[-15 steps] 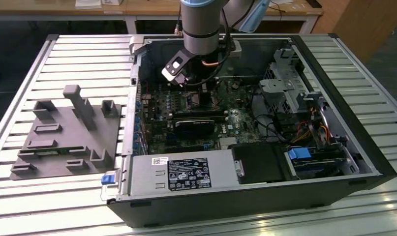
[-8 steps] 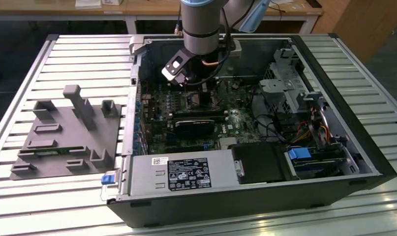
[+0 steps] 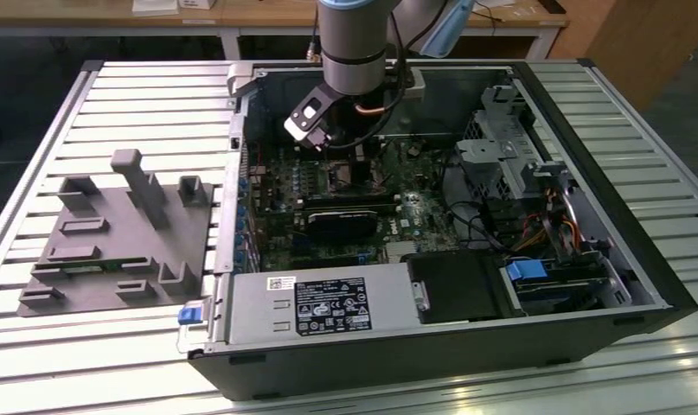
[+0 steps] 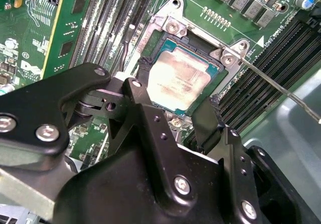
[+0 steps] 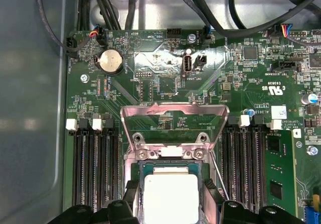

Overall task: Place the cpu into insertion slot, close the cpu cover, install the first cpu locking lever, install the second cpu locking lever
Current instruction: 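Place the cpu into insertion slot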

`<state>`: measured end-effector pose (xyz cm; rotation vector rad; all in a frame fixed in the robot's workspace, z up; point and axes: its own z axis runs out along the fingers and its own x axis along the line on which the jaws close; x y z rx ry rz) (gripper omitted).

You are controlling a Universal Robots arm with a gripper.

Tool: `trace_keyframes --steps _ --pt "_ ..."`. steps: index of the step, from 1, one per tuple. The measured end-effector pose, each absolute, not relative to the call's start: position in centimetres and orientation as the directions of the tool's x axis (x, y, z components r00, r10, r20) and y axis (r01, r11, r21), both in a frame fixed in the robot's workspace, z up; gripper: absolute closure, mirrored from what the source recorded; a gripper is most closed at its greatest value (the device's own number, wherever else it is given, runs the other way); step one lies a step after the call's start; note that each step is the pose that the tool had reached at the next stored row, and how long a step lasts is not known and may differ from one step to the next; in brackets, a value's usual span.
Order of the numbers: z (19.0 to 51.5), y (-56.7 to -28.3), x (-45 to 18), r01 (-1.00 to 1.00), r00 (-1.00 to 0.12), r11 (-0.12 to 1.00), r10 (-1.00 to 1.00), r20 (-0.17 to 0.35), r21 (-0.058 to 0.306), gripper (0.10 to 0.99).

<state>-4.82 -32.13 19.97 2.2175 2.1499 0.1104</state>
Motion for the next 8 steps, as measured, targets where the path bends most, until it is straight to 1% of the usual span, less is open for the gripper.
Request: trace_keyframes --steps 2,4,5,7,8 --pt "20.00 -32.13 -4.82 0.996 0.030 -0.032 0.999 0.016 0.086 0.490" --pt "20.02 -32.13 -4.82 0.996 0.030 -0.032 0.999 0.016 0.086 0.616" --pt "20.03 -32.13 -4.82 0.996 0.030 -0.032 0.999 0.016 0.086 0.616" --pt "20.05 -32.13 -4.82 0.996 0.030 -0.032 0.999 0.016 0.086 0.729" --pt "20.06 -32.13 -4.82 0.996 0.030 -0.032 0.999 0.016 0.086 0.729"
